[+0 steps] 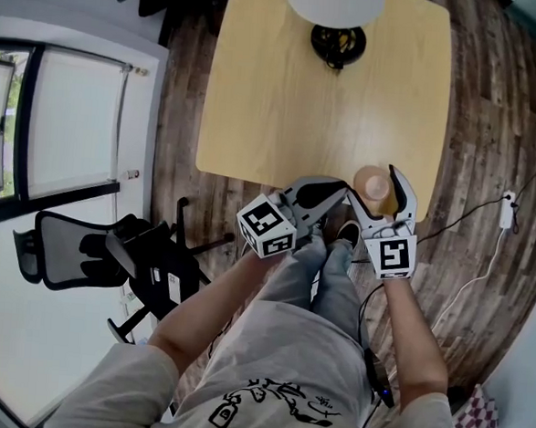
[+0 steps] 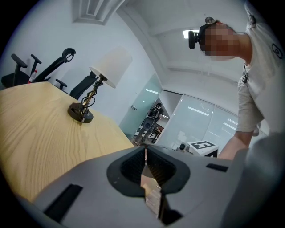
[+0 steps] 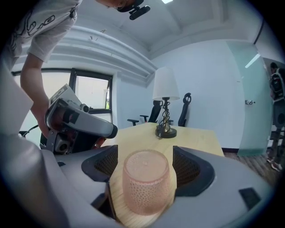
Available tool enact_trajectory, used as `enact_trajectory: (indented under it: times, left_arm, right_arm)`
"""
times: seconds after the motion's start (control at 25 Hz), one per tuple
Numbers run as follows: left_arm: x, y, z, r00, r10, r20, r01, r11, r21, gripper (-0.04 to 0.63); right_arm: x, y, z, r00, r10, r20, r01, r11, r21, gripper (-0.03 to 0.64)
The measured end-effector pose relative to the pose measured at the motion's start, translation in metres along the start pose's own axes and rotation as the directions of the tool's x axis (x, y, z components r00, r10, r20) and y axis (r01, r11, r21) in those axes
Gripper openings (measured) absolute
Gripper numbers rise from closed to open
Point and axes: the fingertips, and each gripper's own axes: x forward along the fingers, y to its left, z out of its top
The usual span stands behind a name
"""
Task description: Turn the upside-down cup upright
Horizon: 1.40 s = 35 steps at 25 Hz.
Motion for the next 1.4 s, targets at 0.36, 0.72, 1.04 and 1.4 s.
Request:
enact_trajectory:
  times: [0.36, 0.72, 1.04, 1.4]
  left_arm:
    - [-0.021, -0.043, 0.052, 0.999, 0.015, 0.042, -0.015, 1.000, 0.008, 0.017]
    - [-0.026, -0.099, 0.117, 0.998, -0.003, 0.063, -0.001, 0.998, 0.070, 0.012]
    - [-0.031, -0.141, 0.149, 0.999, -0.003, 0.041, -0.003, 0.990, 0.141, 0.011]
    - [-0.047, -0.174, 0.170, 0.997, 0.057, 0.045, -0.067, 0.958, 0.280, 0.011]
  right_arm:
    - [-0.044, 0.004, 0.076, 0.999, -0.020, 0.026, 0.019, 0.998, 0.057, 0.235]
    - [-0.087, 0.018, 0.149, 1.000, 0.008, -0.016, -0.005, 0.986, 0.167, 0.046]
    - [-0.118, 0.033, 0.196, 1.000, -0.012, 0.005, 0.011, 0.972, 0.237, 0.035]
    - [-0.135, 0.047, 0.243, 0.998, 0.009, 0.070, -0.021, 0.985, 0.170, 0.035]
